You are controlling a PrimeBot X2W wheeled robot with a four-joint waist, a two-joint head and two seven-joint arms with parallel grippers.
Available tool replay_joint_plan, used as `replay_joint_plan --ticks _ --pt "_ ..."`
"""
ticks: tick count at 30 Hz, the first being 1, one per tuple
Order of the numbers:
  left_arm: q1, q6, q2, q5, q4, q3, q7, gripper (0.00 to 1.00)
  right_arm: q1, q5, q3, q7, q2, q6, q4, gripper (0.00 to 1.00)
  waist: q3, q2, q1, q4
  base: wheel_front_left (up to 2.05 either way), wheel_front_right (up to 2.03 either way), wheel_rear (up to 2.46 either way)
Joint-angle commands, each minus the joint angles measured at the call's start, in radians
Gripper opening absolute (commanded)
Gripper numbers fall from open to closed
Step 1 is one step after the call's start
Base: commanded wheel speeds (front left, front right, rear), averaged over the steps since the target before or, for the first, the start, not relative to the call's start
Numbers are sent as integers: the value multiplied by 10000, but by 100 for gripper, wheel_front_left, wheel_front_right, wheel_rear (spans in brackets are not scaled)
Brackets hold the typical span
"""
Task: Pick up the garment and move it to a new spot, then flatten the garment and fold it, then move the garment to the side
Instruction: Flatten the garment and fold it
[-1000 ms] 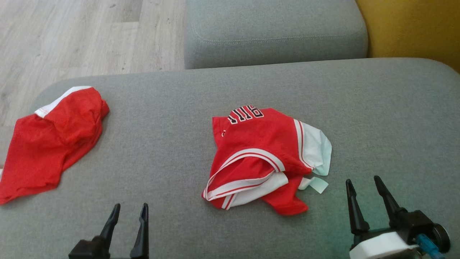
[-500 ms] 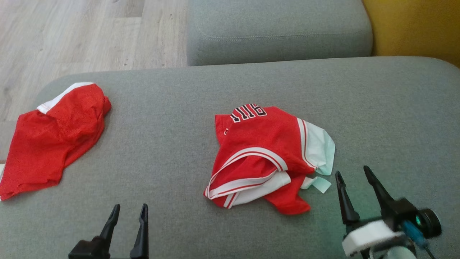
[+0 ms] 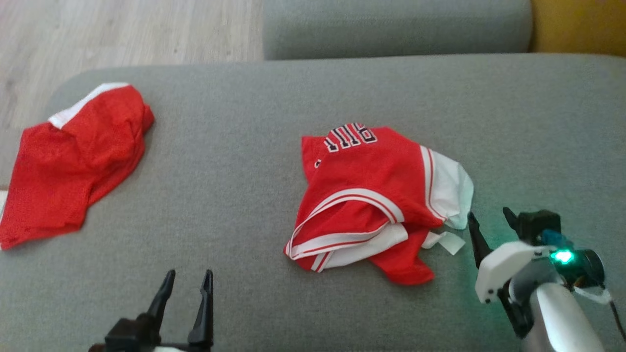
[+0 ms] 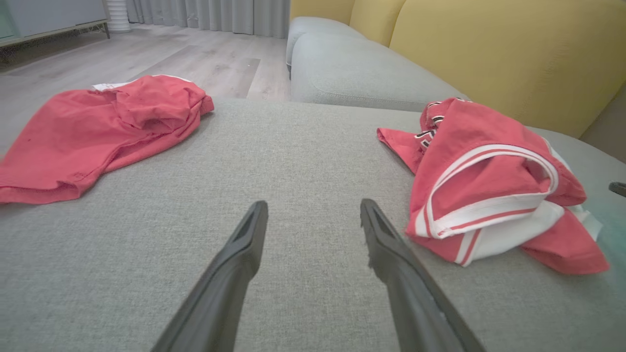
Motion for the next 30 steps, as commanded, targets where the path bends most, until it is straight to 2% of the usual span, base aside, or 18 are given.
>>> replay_joint_plan --ticks 1,8,14,20,21,22,23,24,30 --pt "-598 41 -71 -69 -292 238 -122 100 -600 155 226 66 30 -7 -200 100 154 0 0 100 0 0 0" --pt "-807 139 -71 -118 -244 120 -122 100 -1130 1125 523 436 138 -7 266 100 435 0 0 220 0 0 0" --pt "-1005 219 -71 -143 -262 -21 -122 100 -1574 1304 805 767 174 -7 705 100 753 0 0 235 0 0 0" --pt "-1270 265 -72 -166 -246 -167 -122 100 -2127 1199 622 1080 194 -7 1261 100 1037 0 0 301 0 0 0" --pt "-1301 277 -72 -174 -236 -183 -122 100 -2198 1183 637 1167 196 -7 1376 82 1063 0 0 311 0 0 0" --pt "-1326 290 -72 -184 -223 -199 -122 100 -2262 1190 618 1239 198 -7 1479 41 1088 0 0 320 0 0 0" --pt "-1349 301 -72 -194 -210 -216 -122 100 -2320 1199 594 1288 200 -7 1563 9 1109 0 0 329 0 0 0" --pt "-1369 314 -72 -206 -197 -230 -122 100 -2378 1205 568 1307 201 -7 1617 0 1123 0 0 335 0 0 0" --pt "-1382 391 -72 -270 -133 -241 -122 100 -2944 661 368 710 194 -7 1256 0 1014 0 0 301 0 0 0"
